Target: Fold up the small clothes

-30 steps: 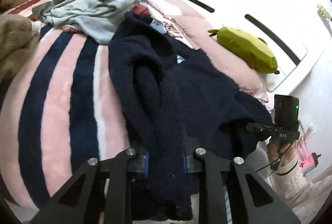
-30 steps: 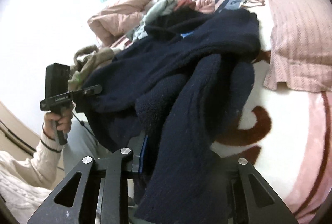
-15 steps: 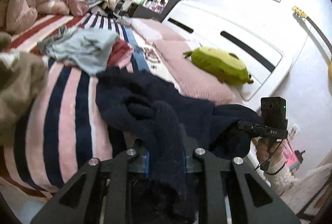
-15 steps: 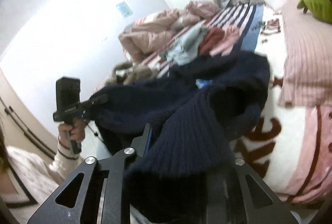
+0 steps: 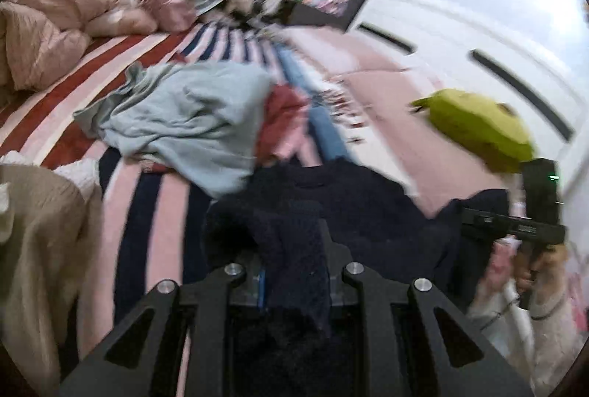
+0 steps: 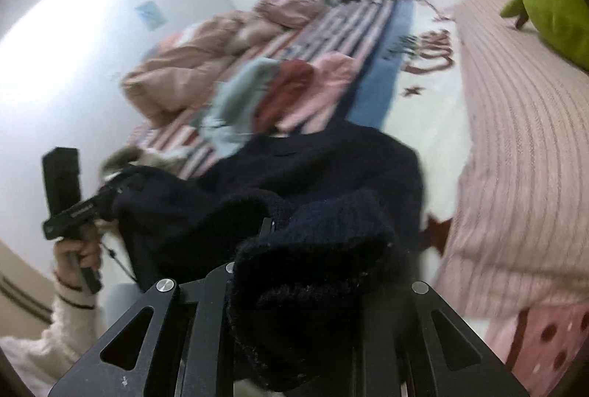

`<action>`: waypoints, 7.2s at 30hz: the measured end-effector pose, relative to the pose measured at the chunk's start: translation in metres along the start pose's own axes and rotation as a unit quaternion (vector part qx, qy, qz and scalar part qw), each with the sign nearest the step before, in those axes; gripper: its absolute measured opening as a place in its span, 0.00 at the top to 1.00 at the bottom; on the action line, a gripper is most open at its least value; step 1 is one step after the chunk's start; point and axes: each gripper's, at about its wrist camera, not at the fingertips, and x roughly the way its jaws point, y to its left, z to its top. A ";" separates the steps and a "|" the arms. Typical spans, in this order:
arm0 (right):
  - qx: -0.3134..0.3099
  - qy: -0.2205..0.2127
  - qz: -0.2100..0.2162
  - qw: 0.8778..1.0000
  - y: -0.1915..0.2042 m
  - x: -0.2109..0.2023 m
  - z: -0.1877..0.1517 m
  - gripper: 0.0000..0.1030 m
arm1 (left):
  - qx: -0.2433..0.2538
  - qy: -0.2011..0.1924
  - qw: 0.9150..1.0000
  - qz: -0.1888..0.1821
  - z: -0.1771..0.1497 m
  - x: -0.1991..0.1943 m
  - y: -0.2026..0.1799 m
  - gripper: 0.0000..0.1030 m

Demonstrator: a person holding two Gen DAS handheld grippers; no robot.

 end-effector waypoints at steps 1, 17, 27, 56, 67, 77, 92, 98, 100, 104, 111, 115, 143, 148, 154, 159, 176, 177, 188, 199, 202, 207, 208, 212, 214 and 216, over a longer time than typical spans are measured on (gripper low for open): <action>0.004 0.007 -0.015 1.000 -0.007 0.009 0.005 0.87 | 0.003 0.011 1.000 0.011 0.002 0.013 0.005 0.81; 0.024 0.033 0.029 0.999 -0.035 -0.010 -0.028 0.26 | -0.021 0.051 0.998 -0.009 -0.049 -0.013 0.032 0.17; -0.027 0.101 0.050 0.993 -0.020 -0.006 -0.114 0.25 | 0.017 0.099 0.995 -0.026 -0.133 -0.009 -0.006 0.17; -0.070 -0.064 -0.046 0.994 0.021 0.001 0.056 0.94 | 0.023 -0.081 0.996 -0.001 0.060 -0.059 -0.021 0.85; -0.040 -0.029 -0.145 0.988 -0.043 0.062 0.108 0.57 | -0.010 -0.017 0.998 0.056 0.085 0.043 0.037 0.27; -0.024 0.055 -0.061 0.996 -0.045 0.007 -0.013 0.36 | -0.003 0.063 0.998 -0.022 -0.024 0.017 0.032 0.26; -0.032 0.022 -0.097 0.995 -0.036 -0.009 -0.054 0.94 | -0.023 0.049 0.998 -0.008 -0.082 -0.022 0.030 0.76; -0.030 0.024 -0.108 0.993 -0.036 -0.015 -0.058 0.94 | -0.005 0.067 0.998 0.003 -0.106 -0.037 0.028 0.78; -0.033 0.026 -0.114 0.993 -0.032 -0.018 -0.056 0.92 | 0.002 0.066 0.998 0.012 -0.109 -0.041 0.027 0.77; -0.042 0.008 -0.117 0.992 -0.021 -0.031 -0.047 0.81 | 0.001 0.075 0.997 -0.004 -0.106 -0.044 0.026 0.43; -0.094 -0.011 -0.107 0.990 0.008 -0.013 -0.007 0.45 | -0.001 0.012 1.000 -0.003 -0.058 -0.043 0.021 0.25; -0.109 0.022 -0.096 0.989 0.007 0.032 0.033 0.34 | -0.002 0.009 1.000 0.021 -0.011 -0.008 0.030 0.22; -0.098 0.096 -0.223 0.965 -0.051 0.145 0.108 0.80 | -0.020 0.070 0.984 0.165 0.039 0.086 0.086 0.52; -0.104 0.033 -0.178 0.978 -0.015 0.084 0.082 0.46 | -0.006 0.002 0.991 0.136 0.015 0.008 0.057 0.21; -0.143 -0.038 -0.074 0.986 0.059 0.028 0.013 0.94 | -0.060 -0.009 0.996 0.065 -0.045 -0.057 0.034 0.15; -0.165 -0.047 -0.041 0.984 0.114 0.045 -0.037 0.96 | -0.122 -0.012 0.993 -0.001 -0.099 -0.061 0.024 0.15; -0.108 0.007 -0.057 0.993 0.108 0.101 -0.071 0.96 | -0.220 -0.065 0.971 -0.071 -0.086 0.022 0.031 0.36; -0.108 0.007 -0.058 0.992 0.108 0.102 -0.070 0.96 | -0.218 -0.068 0.972 -0.065 -0.081 0.024 0.028 0.49; -0.036 -0.020 0.076 0.996 0.054 0.045 -0.059 0.72 | 0.052 -0.080 0.993 0.075 -0.010 -0.003 -0.086 0.76; 0.025 -0.132 -0.025 0.991 -0.028 -0.076 -0.085 0.51 | 0.165 -0.028 0.979 -0.112 0.011 0.059 -0.210 0.76; 0.051 -0.140 -0.017 0.989 -0.043 -0.084 -0.087 0.51 | 0.158 0.049 0.972 -0.169 -0.008 0.102 -0.218 0.75; 0.050 -0.137 -0.036 0.989 -0.046 -0.091 -0.089 0.51 | 0.227 0.050 0.961 -0.148 -0.026 0.097 -0.235 0.48; 0.049 -0.139 -0.035 0.989 -0.046 -0.092 -0.088 0.51 | 0.223 0.048 0.959 -0.168 -0.024 0.087 -0.235 0.33; 0.047 -0.157 -0.027 0.986 -0.040 -0.100 -0.079 0.38 | 0.194 0.022 0.958 -0.209 -0.027 0.043 -0.217 0.22; 0.027 -0.153 -0.025 0.987 -0.031 -0.096 -0.068 0.38 | 0.166 0.009 0.964 -0.208 -0.031 0.020 -0.198 0.21; 0.009 -0.141 -0.024 0.990 -0.019 -0.087 -0.057 0.29 | 0.140 0.000 0.972 -0.189 -0.034 0.001 -0.176 0.19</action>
